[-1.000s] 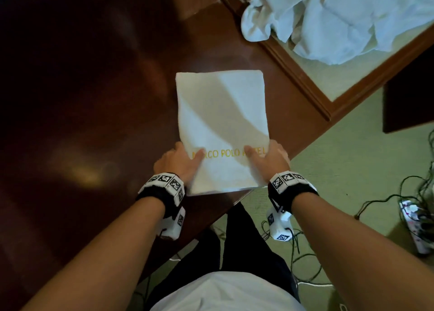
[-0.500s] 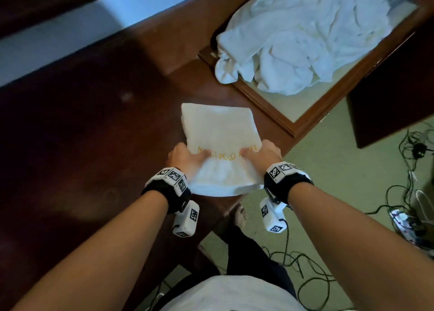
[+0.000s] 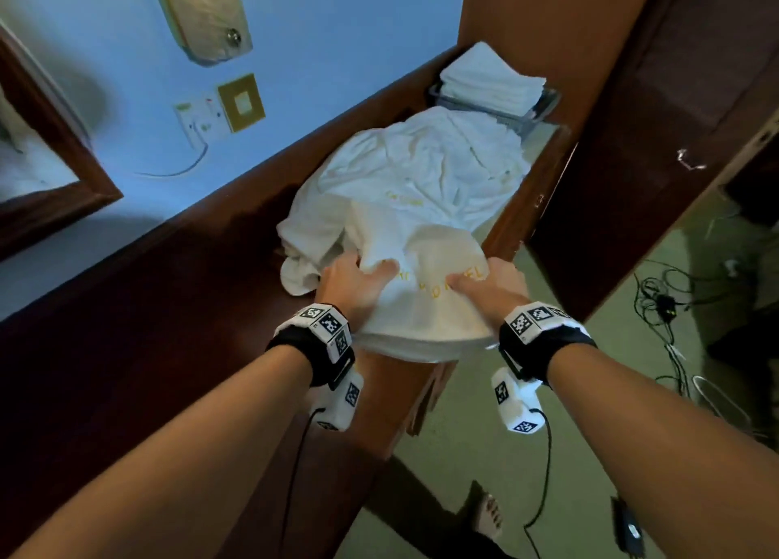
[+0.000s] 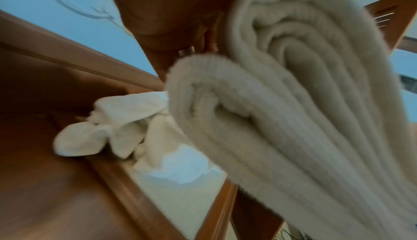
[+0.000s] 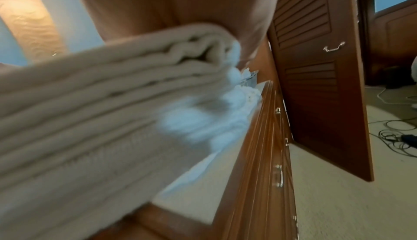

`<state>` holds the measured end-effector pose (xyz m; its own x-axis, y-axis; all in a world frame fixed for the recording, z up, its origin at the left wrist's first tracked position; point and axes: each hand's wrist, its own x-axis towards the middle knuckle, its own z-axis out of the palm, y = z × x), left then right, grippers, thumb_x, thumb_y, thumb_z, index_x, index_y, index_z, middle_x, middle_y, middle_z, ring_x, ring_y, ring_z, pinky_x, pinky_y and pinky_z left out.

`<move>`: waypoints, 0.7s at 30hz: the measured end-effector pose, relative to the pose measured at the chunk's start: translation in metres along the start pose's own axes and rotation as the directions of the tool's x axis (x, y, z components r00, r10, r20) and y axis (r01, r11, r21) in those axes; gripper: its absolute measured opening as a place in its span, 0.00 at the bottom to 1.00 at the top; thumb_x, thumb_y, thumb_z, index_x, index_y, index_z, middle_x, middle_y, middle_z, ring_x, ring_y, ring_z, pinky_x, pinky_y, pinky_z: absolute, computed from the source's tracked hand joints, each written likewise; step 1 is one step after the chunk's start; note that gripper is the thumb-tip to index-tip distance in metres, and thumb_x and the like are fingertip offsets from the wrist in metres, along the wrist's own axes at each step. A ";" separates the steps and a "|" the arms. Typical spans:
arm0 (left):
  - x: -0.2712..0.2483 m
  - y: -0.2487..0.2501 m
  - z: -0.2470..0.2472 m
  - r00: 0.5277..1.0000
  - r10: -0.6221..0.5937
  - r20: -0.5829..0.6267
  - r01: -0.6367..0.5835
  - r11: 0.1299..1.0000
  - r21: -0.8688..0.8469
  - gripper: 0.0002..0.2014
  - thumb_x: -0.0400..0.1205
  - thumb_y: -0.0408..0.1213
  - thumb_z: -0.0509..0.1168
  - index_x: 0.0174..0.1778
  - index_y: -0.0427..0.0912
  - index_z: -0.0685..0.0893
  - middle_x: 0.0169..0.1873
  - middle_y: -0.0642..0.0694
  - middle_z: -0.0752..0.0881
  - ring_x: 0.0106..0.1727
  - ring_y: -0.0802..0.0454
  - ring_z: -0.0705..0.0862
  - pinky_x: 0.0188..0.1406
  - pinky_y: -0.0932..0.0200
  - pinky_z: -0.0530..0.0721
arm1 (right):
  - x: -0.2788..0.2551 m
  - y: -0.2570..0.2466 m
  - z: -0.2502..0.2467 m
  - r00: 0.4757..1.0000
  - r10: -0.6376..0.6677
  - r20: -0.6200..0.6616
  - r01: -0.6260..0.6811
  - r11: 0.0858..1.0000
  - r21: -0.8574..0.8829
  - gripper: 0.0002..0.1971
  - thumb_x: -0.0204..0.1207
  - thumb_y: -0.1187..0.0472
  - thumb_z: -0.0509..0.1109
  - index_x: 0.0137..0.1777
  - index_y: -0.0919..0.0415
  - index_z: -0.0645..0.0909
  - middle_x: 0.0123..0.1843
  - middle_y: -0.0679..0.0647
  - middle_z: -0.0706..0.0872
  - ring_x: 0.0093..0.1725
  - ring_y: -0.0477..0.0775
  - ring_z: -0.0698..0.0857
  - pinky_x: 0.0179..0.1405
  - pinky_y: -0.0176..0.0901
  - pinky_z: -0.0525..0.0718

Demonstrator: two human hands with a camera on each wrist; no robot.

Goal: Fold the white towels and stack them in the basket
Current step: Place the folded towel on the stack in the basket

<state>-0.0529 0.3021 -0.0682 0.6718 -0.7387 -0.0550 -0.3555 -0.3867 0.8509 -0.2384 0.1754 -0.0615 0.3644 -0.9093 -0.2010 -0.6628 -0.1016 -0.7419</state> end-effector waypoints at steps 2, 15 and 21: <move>0.030 0.037 0.028 0.998 0.055 0.012 -0.055 0.998 0.007 0.22 0.71 0.63 0.70 0.46 0.46 0.87 0.40 0.52 0.90 0.48 0.46 0.88 0.46 0.53 0.84 | 0.035 0.002 -0.036 0.999 -0.021 -0.030 0.020 1.000 -0.017 0.22 0.71 0.45 0.79 0.57 0.60 0.84 0.50 0.55 0.87 0.50 0.57 0.84 0.47 0.42 0.78; 0.201 0.231 0.219 0.977 0.211 0.004 -0.210 0.974 -0.081 0.28 0.66 0.65 0.70 0.34 0.38 0.84 0.26 0.48 0.83 0.28 0.48 0.80 0.31 0.48 0.77 | 0.239 0.046 -0.251 0.969 -0.051 -0.242 0.045 0.999 -0.030 0.24 0.67 0.41 0.79 0.53 0.59 0.83 0.51 0.55 0.88 0.52 0.59 0.87 0.43 0.44 0.80; 0.278 0.279 0.287 0.969 0.241 0.049 -0.236 0.968 -0.081 0.23 0.69 0.59 0.73 0.31 0.41 0.80 0.26 0.48 0.82 0.31 0.46 0.81 0.31 0.53 0.75 | 0.329 0.068 -0.298 0.959 -0.015 -0.282 0.006 0.999 -0.034 0.23 0.67 0.41 0.78 0.51 0.59 0.82 0.50 0.56 0.88 0.49 0.59 0.86 0.42 0.44 0.79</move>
<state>-0.1517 -0.1694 0.0037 0.5336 -0.8364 0.1256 -0.4500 -0.1551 0.8794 -0.3581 -0.2507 0.0128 0.1751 -0.9846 -0.0010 -0.6824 -0.1206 -0.7210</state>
